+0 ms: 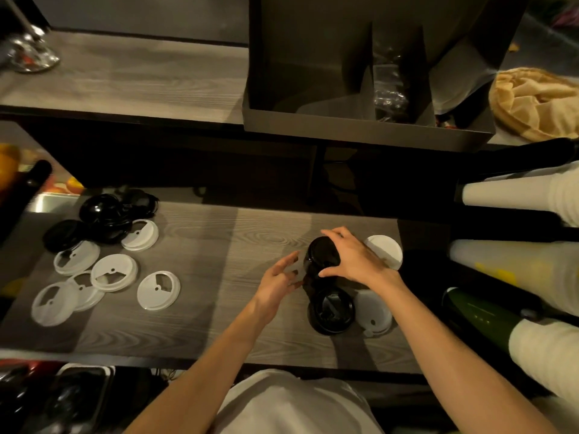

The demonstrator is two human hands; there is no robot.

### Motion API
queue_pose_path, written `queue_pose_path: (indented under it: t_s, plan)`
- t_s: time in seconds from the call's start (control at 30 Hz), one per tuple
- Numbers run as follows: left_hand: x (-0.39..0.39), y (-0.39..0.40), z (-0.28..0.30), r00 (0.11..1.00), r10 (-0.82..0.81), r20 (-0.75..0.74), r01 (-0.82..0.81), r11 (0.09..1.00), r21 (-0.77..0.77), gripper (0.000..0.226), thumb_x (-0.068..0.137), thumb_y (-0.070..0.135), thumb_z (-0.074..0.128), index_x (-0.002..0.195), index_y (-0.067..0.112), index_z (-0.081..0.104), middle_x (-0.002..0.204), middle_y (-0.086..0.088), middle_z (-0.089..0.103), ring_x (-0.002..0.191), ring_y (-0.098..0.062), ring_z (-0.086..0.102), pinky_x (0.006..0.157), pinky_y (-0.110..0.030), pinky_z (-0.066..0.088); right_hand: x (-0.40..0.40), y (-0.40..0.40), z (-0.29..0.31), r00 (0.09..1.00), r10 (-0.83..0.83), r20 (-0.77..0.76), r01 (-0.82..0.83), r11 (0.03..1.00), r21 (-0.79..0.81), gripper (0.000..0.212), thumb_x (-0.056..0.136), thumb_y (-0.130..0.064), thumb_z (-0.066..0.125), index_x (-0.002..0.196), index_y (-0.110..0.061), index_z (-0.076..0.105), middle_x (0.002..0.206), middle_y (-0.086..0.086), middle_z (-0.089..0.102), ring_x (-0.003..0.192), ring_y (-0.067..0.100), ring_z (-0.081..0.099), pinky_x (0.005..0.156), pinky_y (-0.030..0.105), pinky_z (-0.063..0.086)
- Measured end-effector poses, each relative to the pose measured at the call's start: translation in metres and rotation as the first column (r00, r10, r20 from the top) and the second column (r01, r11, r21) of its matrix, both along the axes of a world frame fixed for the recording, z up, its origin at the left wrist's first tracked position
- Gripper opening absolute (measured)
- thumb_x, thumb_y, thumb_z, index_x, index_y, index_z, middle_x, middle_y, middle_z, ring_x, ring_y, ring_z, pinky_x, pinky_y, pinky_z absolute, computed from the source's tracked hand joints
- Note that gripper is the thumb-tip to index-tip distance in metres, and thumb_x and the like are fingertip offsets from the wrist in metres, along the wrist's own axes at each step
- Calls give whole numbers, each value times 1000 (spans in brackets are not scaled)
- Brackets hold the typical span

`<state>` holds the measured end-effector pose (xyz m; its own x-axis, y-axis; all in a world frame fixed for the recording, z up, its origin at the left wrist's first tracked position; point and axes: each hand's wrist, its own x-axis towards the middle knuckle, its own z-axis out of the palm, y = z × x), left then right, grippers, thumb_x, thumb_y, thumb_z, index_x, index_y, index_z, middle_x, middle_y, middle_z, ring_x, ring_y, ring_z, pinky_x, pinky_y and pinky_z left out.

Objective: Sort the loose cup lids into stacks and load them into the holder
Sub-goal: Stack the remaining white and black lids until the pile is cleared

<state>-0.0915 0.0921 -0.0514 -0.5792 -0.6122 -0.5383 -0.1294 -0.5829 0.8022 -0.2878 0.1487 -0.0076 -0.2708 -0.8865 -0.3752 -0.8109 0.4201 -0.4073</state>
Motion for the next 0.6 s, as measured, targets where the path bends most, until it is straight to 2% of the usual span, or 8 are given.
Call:
queue_pose_path:
  t_s: [0.03,0.1,0.2,0.27,0.33,0.43,0.5,0.6]
  plan:
    - [14,-9,-1,998,51,42,-50,998,-35,45,100,-8,44,139,8,58,136,-5,59,105,-13,62,82,-24,59,9,-7,1,1000,3,-11,-3,1000,-24,98,82,-39,86,160,-25,30,156,-1,30,142,26,40,113,44,44]
    - [41,-25,-3,980,154,126,-142,985,-96,31,99,-5,50,123,4,67,122,-13,66,93,-18,64,73,-24,59,29,-20,3,1000,14,-25,-17,994,-107,87,88,-40,80,158,-24,32,154,-1,32,139,25,43,110,41,45]
    - [93,-44,-9,928,310,207,-281,947,-158,17,99,0,56,103,8,70,94,-10,69,73,-16,61,62,-25,56,71,-45,2,991,121,-53,-128,978,-163,71,93,-42,74,153,-26,40,149,-4,38,133,22,49,107,38,47]
    - [130,-50,-12,884,389,261,-341,916,-211,6,97,8,64,95,12,68,83,-7,68,69,-16,60,60,-26,52,103,-63,-1,976,215,-11,-215,967,-139,67,94,-41,73,152,-28,42,149,-4,41,133,20,50,108,37,47]
    - [167,-56,-14,822,445,355,-327,880,-344,6,91,20,72,93,17,67,83,-5,69,77,-19,65,69,-30,52,141,-86,-3,950,310,18,-306,944,-120,64,94,-39,72,151,-28,44,150,-2,43,135,20,49,111,35,42]
    - [209,-61,-7,680,523,513,-225,815,-533,15,87,17,75,97,19,65,97,-2,70,94,-19,65,83,-30,49,193,-125,-6,907,418,49,-409,902,-138,60,95,-35,72,148,-24,48,146,0,49,133,21,52,112,34,41]
    - [233,-64,-7,639,540,548,-215,809,-547,26,84,16,77,106,15,63,109,-8,65,110,-25,58,93,-33,47,227,-157,-9,882,463,86,-453,884,-119,58,96,-33,70,147,-20,48,144,2,50,131,23,53,111,38,43]
    - [252,-72,-16,615,499,610,-180,842,-508,43,82,19,82,117,8,61,125,-16,59,130,-27,43,105,-30,36,274,-205,-14,859,500,114,-498,866,-42,55,98,-24,66,148,-14,47,144,8,50,134,27,50,110,38,42]
